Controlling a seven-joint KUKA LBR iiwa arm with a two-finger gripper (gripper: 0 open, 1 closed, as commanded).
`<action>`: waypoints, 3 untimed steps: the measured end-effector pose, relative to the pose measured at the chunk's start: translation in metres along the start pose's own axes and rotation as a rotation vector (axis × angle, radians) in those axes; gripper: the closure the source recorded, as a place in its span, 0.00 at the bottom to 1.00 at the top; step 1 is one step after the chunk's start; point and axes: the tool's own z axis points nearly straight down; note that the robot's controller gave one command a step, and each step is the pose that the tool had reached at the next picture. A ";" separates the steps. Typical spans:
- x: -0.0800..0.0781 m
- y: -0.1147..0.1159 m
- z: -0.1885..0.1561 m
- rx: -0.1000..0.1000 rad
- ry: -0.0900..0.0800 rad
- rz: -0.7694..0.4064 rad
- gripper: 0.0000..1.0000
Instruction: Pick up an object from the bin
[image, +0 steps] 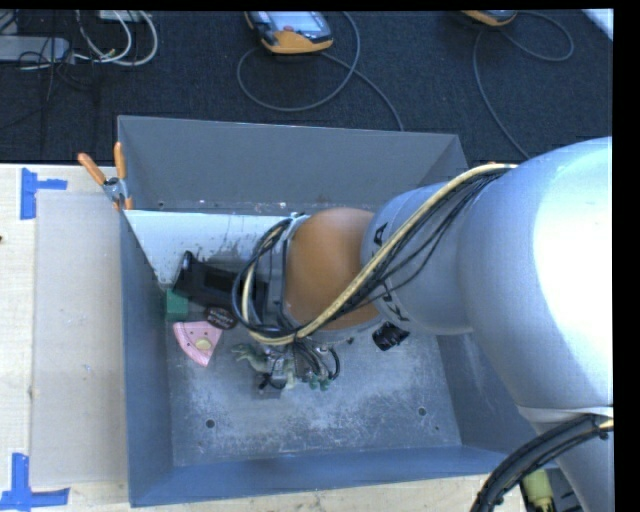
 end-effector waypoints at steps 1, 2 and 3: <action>0.001 0.000 -0.003 0.001 0.002 0.000 1.00; 0.003 -0.001 -0.016 0.002 0.010 0.001 1.00; 0.002 0.000 -0.038 0.001 0.006 0.002 1.00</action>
Offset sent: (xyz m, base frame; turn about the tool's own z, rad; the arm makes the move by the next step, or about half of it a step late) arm -0.0001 0.0000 0.0796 0.0000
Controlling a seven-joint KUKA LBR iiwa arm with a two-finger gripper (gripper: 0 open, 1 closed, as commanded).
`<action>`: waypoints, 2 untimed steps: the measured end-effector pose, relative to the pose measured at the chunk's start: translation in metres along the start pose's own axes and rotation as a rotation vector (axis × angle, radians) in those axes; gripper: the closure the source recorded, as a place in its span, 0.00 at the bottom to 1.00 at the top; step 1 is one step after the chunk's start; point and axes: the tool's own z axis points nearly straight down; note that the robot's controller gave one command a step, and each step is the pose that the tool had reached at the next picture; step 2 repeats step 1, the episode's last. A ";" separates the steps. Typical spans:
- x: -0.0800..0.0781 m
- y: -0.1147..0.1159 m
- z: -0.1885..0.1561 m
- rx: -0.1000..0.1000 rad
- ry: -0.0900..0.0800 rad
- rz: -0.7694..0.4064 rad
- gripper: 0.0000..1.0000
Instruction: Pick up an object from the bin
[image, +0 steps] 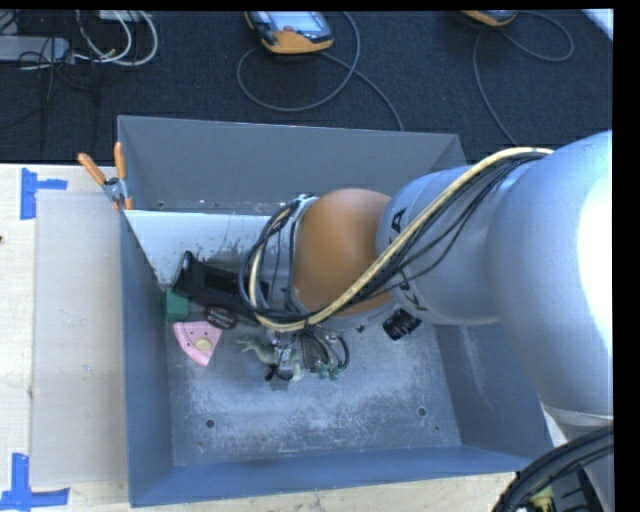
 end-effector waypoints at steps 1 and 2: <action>-0.001 0.000 -0.014 -0.001 -0.003 0.000 1.00; -0.001 0.000 -0.014 -0.001 -0.003 0.000 1.00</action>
Offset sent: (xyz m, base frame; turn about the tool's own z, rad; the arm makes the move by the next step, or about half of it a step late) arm -0.0001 0.0001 0.0756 0.0000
